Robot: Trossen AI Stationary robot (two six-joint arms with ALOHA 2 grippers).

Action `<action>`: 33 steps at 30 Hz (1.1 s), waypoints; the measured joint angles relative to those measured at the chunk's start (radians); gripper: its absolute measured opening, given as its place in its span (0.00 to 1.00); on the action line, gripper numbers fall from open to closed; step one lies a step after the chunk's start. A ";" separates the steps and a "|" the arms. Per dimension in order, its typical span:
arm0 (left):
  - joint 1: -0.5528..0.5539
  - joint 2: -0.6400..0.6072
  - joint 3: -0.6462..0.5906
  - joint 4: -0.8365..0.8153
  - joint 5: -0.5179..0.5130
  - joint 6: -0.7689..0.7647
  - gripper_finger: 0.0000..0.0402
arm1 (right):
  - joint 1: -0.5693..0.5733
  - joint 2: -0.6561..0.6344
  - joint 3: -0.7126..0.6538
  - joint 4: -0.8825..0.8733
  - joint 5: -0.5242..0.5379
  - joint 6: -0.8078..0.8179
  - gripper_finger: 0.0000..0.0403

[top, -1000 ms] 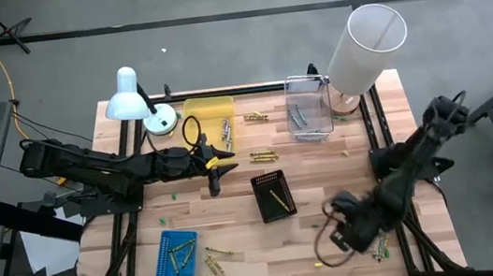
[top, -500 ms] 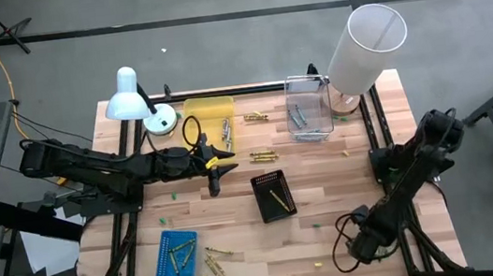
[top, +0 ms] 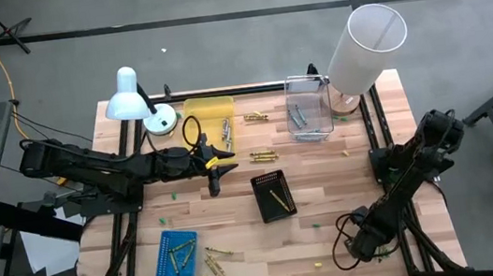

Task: Sort crayons
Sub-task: Put the blue crayon into the transparent bin

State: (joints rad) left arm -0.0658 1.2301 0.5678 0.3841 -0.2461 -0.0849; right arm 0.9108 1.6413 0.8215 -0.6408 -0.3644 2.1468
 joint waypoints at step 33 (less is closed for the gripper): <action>-0.001 0.000 0.000 -0.030 0.001 -0.011 0.36 | 0.039 -0.033 0.042 -0.119 0.004 0.018 0.35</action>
State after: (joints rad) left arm -0.0666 1.2301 0.5678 0.3546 -0.2455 -0.0963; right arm 0.9503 1.6085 0.8635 -0.7595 -0.3606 2.1650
